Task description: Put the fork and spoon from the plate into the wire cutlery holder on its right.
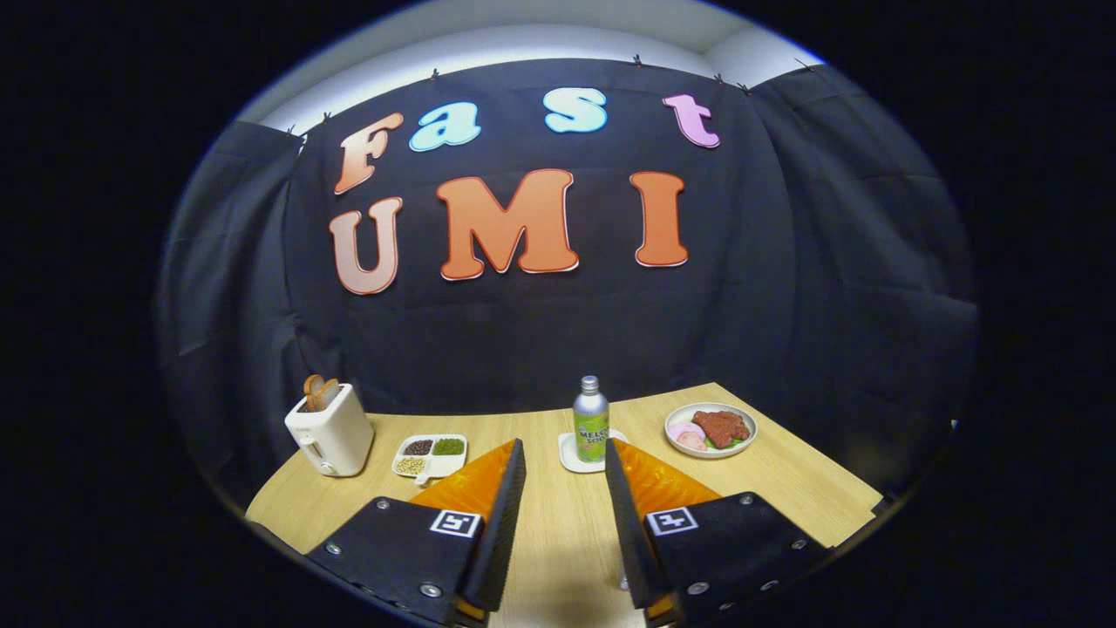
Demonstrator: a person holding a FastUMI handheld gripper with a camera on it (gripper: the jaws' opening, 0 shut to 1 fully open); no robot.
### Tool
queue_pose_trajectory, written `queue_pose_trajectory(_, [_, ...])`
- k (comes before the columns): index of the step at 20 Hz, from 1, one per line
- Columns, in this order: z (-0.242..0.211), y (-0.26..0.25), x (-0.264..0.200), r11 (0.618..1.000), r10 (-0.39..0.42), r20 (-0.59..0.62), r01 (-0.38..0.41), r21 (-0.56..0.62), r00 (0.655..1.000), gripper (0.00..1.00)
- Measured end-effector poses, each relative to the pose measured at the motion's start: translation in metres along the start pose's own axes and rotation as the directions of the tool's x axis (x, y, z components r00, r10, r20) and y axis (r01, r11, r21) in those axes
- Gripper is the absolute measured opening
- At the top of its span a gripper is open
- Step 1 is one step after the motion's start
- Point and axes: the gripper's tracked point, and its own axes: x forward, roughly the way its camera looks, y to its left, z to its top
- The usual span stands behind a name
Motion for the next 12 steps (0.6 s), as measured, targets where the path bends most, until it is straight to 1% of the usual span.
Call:
queue_pose_trajectory(1, [-0.006, 0.011, -0.001, 1.000, 0.015, -0.005, -0.015, -0.009, 1.000, 0.62])
queue_pose_trajectory(4, [-0.018, 0.045, -0.004, 0.998, 0.053, -0.019, -0.054, -0.043, 0.998, 0.65])
queue_pose_trajectory(5, [-0.023, 0.056, -0.005, 0.997, 0.062, -0.026, -0.064, -0.046, 0.998, 0.68])
queue_pose_trajectory(7, [-0.036, 0.079, -0.007, 0.995, 0.082, -0.045, -0.084, -0.049, 0.996, 0.72])
queue_pose_trajectory(9, [-0.054, 0.100, -0.008, 0.993, 0.097, -0.081, -0.102, -0.057, 0.992, 0.78])
queue_pose_trajectory(11, [-0.077, 0.118, -0.010, 0.991, 0.108, -0.135, -0.118, -0.069, 0.985, 0.81])
queue_pose_trajectory(12, [-0.092, 0.127, -0.012, 0.989, 0.119, -0.174, -0.133, -0.071, 0.977, 0.81])
